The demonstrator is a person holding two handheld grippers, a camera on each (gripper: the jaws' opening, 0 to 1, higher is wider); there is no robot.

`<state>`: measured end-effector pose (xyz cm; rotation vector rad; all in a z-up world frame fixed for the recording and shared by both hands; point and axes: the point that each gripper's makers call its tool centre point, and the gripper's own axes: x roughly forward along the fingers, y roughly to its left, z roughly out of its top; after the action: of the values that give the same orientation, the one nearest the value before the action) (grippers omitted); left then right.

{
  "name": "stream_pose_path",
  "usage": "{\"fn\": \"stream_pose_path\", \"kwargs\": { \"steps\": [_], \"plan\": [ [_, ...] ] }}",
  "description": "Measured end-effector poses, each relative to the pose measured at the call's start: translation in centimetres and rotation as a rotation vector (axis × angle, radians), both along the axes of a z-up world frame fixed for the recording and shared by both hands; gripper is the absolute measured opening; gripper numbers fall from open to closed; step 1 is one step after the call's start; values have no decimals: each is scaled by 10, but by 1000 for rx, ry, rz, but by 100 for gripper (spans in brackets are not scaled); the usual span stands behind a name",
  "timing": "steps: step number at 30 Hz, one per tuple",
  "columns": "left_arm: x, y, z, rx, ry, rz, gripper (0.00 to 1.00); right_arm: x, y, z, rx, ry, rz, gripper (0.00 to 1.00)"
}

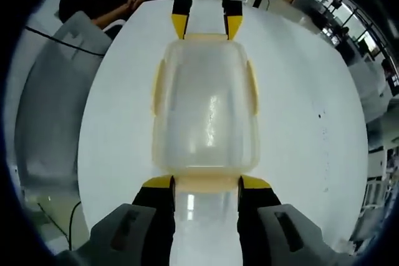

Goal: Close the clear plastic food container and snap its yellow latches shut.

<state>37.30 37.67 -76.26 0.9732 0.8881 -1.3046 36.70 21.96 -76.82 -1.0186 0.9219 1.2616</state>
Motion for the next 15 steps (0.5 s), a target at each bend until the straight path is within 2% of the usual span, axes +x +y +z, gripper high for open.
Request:
{"fn": "stream_pose_path", "kwargs": {
  "steps": [8,15],
  "plan": [
    [1,-46,-4,6,11,-36,33,-4,-46,-4,-18,6,-32,35],
    [1,-71,-8,12,26,-50,33,-8,-71,-7,0,17,-47,35]
  ]
}}
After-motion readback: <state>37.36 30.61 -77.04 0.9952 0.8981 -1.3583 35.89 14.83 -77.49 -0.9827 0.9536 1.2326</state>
